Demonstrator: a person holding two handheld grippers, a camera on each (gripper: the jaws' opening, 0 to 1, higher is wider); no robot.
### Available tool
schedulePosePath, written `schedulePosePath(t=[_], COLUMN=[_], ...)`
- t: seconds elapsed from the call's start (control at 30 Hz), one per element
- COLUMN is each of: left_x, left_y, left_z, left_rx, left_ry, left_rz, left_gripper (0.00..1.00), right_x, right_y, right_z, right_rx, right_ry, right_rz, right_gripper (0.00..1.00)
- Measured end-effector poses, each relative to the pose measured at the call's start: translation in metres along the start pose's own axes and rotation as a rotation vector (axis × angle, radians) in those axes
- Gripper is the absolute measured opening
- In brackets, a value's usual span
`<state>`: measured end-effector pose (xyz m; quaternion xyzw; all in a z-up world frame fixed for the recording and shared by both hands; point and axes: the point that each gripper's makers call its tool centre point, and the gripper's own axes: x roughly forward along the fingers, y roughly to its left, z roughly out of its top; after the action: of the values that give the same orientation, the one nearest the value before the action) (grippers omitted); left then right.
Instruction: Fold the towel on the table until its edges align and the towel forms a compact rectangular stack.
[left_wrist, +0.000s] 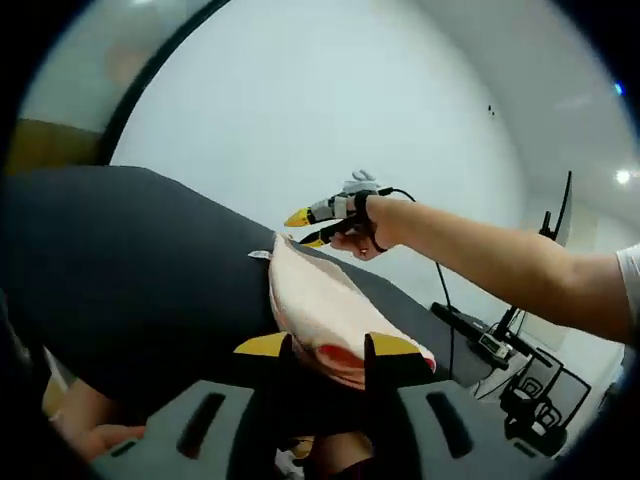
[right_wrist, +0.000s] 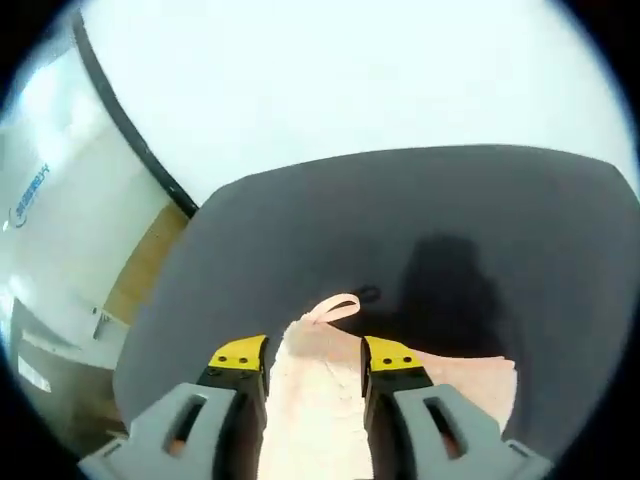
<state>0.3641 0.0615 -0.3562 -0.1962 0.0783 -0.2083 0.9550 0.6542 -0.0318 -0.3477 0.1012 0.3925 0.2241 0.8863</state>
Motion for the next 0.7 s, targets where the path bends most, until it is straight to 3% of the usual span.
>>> schedulePosePath(t=[0.07, 0.13, 0.17, 0.2, 0.27, 0.3, 0.37, 0.4, 0.43, 0.5, 0.6, 0.63, 0.7], left_x=[-0.008, -0.006, -0.005, 0.002, 0.014, 0.026, 0.055, 0.068, 0.083, 0.097, 0.089, 0.087, 0.084], left_y=[0.007, -0.002, -0.005, -0.012, -0.025, -0.03, -0.038, -0.037, -0.035, -0.024, -0.021, -0.022, -0.018], left_z=[0.015, 0.034, 0.043, 0.057, 0.068, 0.07, 0.057, 0.048, 0.032, 0.005, -0.005, -0.006, -0.007], left_rx=[0.067, 0.005, 0.013, 0.086, 0.19, 0.205, 0.237, 0.282, 0.348, 0.34, 0.321, 0.321, 0.346], left_ry=[-0.032, -0.052, -0.062, -0.088, -0.106, -0.104, -0.039, -0.012, 0.009, 0.09, 0.083, 0.08, 0.08], left_rz=[0.013, -0.038, -0.046, -0.074, -0.094, -0.109, -0.155, -0.148, -0.154, -0.121, -0.118, -0.122, -0.098], left_gripper=[0.23, 0.18, 0.17, 0.17, 0.17, 0.17, 0.17, 0.17, 0.16, 0.13, 0.1, 0.1, 0.1], right_x=[-0.01, -0.021, -0.023, -0.028, -0.035, -0.025, -0.031, -0.034, -0.039, -0.049, -0.065, -0.066, -0.059], right_y=[0.006, 0.014, 0.014, 0.017, 0.021, 0.022, 0.025, 0.023, 0.028, 0.028, 0.029, 0.025, 0.001], right_z=[-0.006, -0.013, -0.014, -0.018, -0.026, -0.015, -0.018, -0.022, -0.021, -0.025, -0.037, -0.04, -0.047], right_rx=[-0.023, -0.044, -0.042, -0.049, -0.062, -0.063, -0.101, -0.105, -0.131, -0.116, -0.122, -0.152, -0.263], right_ry=[-0.007, -0.026, -0.027, -0.039, -0.054, -0.056, -0.087, -0.088, -0.125, -0.167, -0.193, -0.205, -0.213], right_rz=[0.022, 0.065, 0.066, 0.079, 0.104, 0.121, 0.154, 0.155, 0.202, 0.235, 0.279, 0.263, 0.154], right_gripper=[0.3, 0.29, 0.29, 0.28, 0.28, 0.27, 0.26, 0.26, 0.24, 0.22, 0.21, 0.21, 0.21])
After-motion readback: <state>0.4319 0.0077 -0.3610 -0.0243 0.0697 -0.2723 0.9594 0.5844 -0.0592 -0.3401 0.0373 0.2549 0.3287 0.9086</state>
